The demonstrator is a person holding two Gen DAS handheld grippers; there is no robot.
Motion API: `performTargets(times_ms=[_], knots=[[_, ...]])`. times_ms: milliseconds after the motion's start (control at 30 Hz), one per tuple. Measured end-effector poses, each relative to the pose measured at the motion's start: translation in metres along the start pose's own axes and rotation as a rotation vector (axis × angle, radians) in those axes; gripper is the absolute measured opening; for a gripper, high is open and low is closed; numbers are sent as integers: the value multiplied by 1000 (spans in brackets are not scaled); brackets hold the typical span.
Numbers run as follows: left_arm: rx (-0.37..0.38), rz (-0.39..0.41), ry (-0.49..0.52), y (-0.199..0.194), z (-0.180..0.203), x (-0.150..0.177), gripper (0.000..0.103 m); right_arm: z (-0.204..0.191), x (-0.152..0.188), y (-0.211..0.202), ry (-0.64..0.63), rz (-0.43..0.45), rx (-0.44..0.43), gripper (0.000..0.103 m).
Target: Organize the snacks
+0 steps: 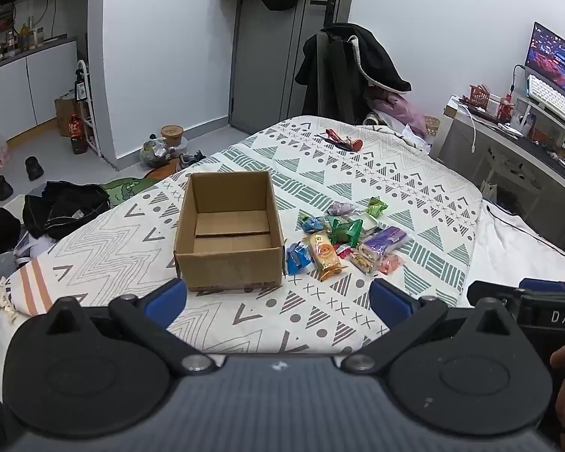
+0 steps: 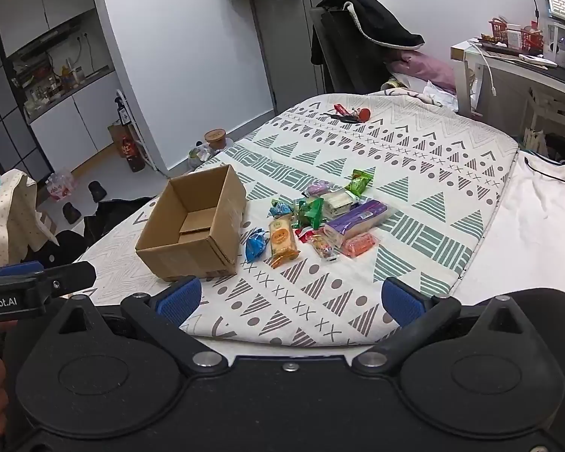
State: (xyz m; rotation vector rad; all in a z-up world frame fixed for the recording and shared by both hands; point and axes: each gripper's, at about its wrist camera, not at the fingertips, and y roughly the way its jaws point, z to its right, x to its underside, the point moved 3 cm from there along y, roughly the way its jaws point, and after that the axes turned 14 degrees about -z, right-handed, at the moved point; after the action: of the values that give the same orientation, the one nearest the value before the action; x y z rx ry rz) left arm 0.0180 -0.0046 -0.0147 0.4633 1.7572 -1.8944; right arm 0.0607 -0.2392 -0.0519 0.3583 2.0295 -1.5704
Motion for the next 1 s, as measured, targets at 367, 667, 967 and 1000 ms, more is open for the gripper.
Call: performTargets(times_ms=[367,667,967,1000], knots=[[2,5,0,0,0,-1,103,1,-4,1,-1,3,-1,103],[3,2,-1,2,-2,-3,103,0,-6,-2,-5,5,3,103],[5,4,1,2,-3,-2,103,-2,-6,-3,-9,7,2,103],[5,4,0,2,-3,-2,103,-2,-7,-3,-10,8,1,103]])
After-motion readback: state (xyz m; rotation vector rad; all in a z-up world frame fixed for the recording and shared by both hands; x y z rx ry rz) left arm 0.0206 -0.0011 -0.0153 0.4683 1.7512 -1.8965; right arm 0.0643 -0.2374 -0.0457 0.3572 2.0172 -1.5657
